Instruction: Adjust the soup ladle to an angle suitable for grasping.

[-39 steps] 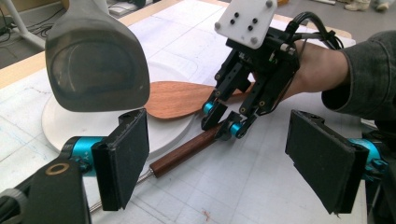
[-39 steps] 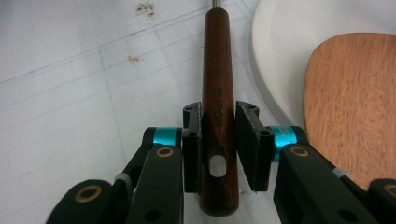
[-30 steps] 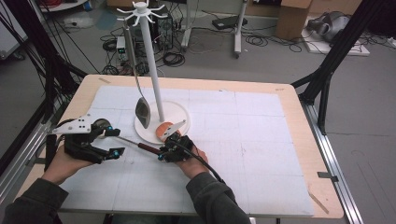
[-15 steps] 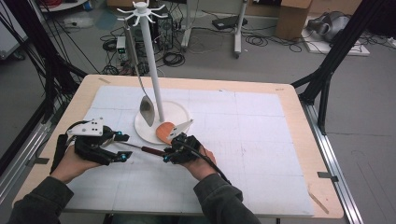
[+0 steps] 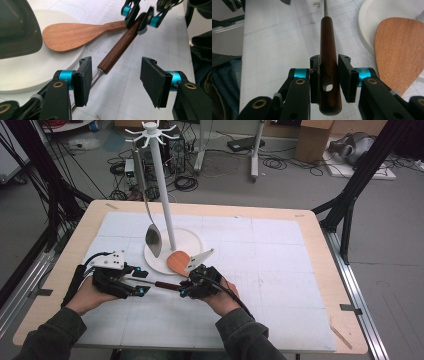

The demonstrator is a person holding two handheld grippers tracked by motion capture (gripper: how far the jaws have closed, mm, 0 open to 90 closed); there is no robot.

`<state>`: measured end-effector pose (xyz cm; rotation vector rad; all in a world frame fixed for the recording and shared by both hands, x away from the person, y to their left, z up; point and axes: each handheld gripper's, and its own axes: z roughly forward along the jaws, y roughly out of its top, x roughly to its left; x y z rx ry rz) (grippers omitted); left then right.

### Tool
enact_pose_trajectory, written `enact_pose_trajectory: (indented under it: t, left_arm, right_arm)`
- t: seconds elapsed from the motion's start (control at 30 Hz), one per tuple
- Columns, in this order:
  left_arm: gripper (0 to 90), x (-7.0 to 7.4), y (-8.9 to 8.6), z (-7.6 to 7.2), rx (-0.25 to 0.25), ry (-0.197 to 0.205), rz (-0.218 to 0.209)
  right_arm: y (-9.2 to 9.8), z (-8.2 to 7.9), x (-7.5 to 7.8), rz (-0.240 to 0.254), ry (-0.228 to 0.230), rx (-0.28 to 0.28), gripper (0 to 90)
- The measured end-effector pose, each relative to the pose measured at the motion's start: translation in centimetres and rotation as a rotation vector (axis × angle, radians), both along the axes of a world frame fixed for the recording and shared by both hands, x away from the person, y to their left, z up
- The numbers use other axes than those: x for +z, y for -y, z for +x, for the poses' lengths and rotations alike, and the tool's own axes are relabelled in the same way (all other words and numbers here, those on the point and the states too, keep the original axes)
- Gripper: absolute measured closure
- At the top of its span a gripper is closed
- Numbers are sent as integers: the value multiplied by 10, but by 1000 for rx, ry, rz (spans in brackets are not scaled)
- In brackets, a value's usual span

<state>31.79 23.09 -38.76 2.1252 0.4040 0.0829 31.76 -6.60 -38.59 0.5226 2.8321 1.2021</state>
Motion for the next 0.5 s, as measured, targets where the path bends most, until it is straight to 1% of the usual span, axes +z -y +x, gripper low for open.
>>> enact_pose_trajectory:
  t: [0.07, 0.2, 0.37, 0.47, 0.5]
  left_arm:
    - [452, -3, 3, 1, -5, -11, 9]
    - [465, -10, 9, 4, -16, -25, 44]
    - [472, -15, 13, 6, -20, -43, 61]
    - [508, -16, 15, 7, -26, -55, 71]
    - [508, -17, 16, 7, -30, -57, 72]
  right_arm:
    - [3, -1, 3, 1, 8, 12, 731]
    - [7, -5, 7, 7, 8, 19, 731]
    - [10, -8, 11, 7, 13, 23, 731]
    - [12, -10, 16, 13, 23, 38, 731]
    - [12, -10, 16, 13, 23, 38, 731]
